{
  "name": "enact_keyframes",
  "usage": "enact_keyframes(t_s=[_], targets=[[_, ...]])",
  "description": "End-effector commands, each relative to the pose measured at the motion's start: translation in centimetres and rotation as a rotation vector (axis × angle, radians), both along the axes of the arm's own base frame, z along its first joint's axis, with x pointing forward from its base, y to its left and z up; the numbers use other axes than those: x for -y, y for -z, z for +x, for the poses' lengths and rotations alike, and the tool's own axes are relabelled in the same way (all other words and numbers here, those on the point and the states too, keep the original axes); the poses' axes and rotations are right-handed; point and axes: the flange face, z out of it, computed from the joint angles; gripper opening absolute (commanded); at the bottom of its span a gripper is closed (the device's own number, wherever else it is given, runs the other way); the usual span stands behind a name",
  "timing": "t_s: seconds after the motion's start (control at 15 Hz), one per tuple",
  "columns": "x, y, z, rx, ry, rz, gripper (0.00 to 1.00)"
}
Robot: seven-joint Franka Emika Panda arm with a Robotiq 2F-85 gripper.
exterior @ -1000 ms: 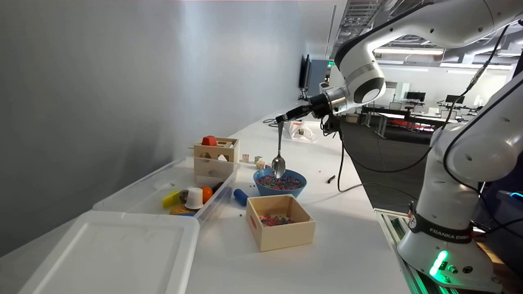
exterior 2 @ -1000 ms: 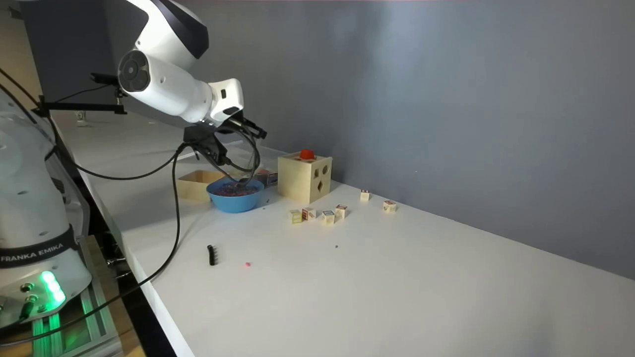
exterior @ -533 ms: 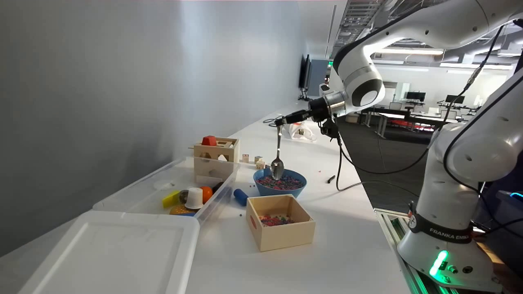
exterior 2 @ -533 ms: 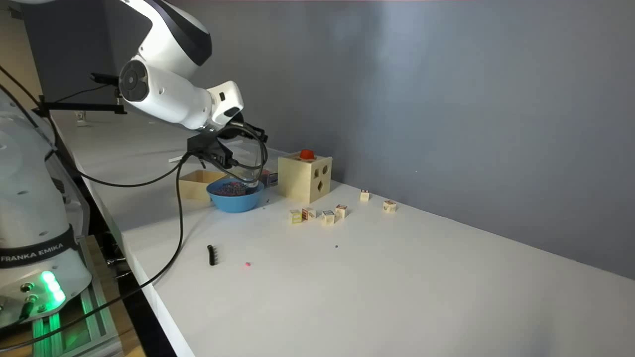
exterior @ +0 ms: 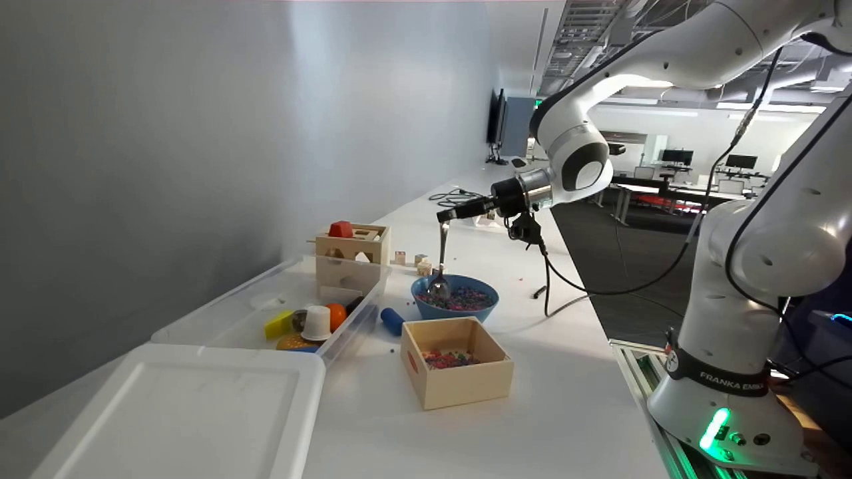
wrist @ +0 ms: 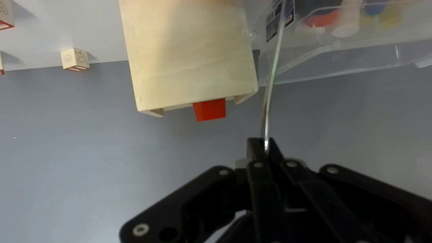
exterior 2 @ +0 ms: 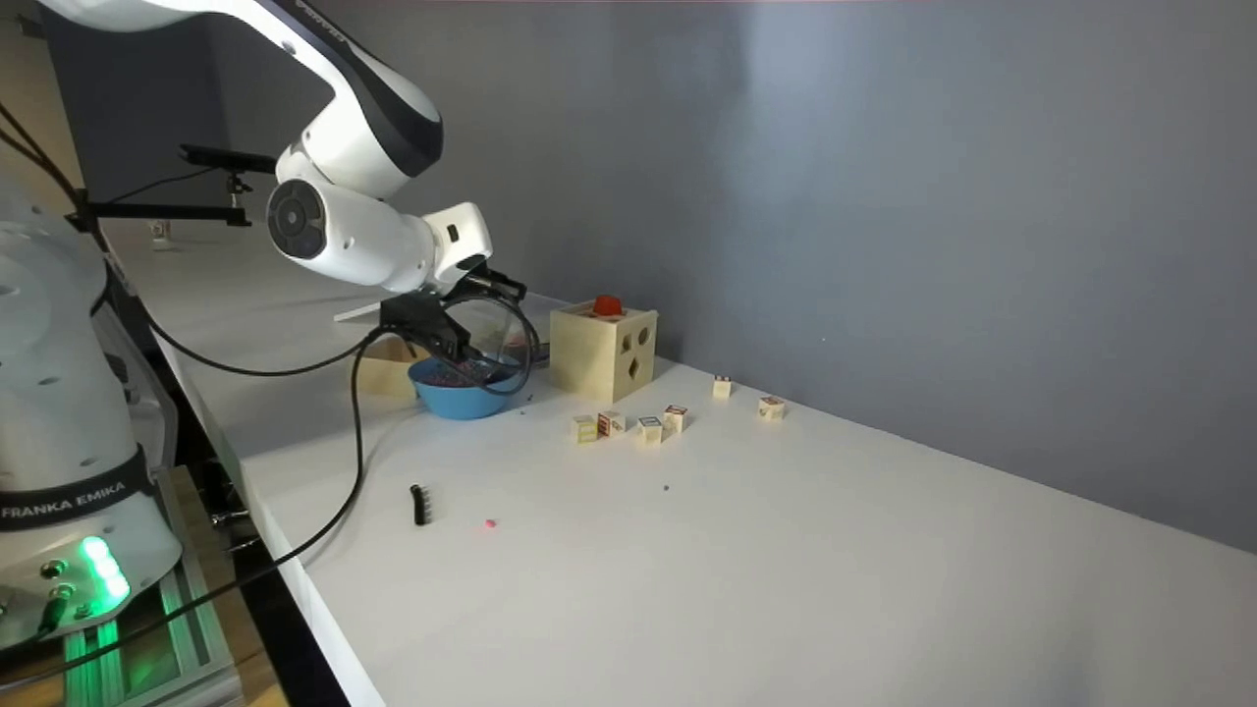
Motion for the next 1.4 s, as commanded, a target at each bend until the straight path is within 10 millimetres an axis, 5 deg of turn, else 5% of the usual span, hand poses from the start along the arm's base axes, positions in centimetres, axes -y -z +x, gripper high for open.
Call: enact_keyframes(t_s=[0.0, 1.33], targets=[[0.1, 0.1, 0.1, -0.002, 0.001, 0.009, 0.04], [1.2, 8.1, 0.8, -0.041, -0.121, 0.486, 0.01]])
